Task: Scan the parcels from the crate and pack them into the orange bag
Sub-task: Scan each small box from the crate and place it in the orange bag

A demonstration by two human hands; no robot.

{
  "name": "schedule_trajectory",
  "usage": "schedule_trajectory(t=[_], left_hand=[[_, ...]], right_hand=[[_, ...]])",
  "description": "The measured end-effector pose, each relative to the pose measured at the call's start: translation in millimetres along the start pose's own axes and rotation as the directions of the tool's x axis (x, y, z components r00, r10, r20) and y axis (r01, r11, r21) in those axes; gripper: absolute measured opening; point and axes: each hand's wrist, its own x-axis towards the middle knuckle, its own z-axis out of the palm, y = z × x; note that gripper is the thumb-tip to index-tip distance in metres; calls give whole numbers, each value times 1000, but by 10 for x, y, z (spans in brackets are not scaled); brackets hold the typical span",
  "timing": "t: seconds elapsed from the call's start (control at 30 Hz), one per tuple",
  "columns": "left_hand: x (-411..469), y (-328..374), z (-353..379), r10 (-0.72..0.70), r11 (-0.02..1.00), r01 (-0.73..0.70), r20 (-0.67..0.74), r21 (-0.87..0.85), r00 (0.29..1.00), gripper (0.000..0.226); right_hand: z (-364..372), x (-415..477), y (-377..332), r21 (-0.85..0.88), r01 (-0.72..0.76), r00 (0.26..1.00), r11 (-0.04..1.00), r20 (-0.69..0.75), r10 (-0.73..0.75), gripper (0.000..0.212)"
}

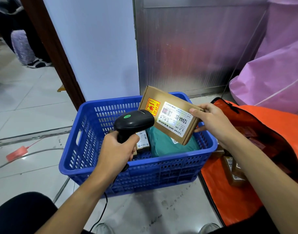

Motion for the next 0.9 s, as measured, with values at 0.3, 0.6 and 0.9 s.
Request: schedule_trajectory(t=[0.3, 0.6, 0.9], left_hand=[[6, 1, 6, 6, 1000, -6, 0, 0, 1000, 30], [5, 13, 24, 15, 1000, -15, -14, 13, 1000, 26], [-10, 33, 30, -5, 1000, 5, -6, -22, 1000, 28]], right_hand=[[7, 19, 20, -17, 5, 1000, 1000, -18, -6, 21], [0, 33, 25, -26, 0, 999, 1000, -35, -1, 21], [0, 14, 12, -32, -12, 999, 999, -41, 11, 23]])
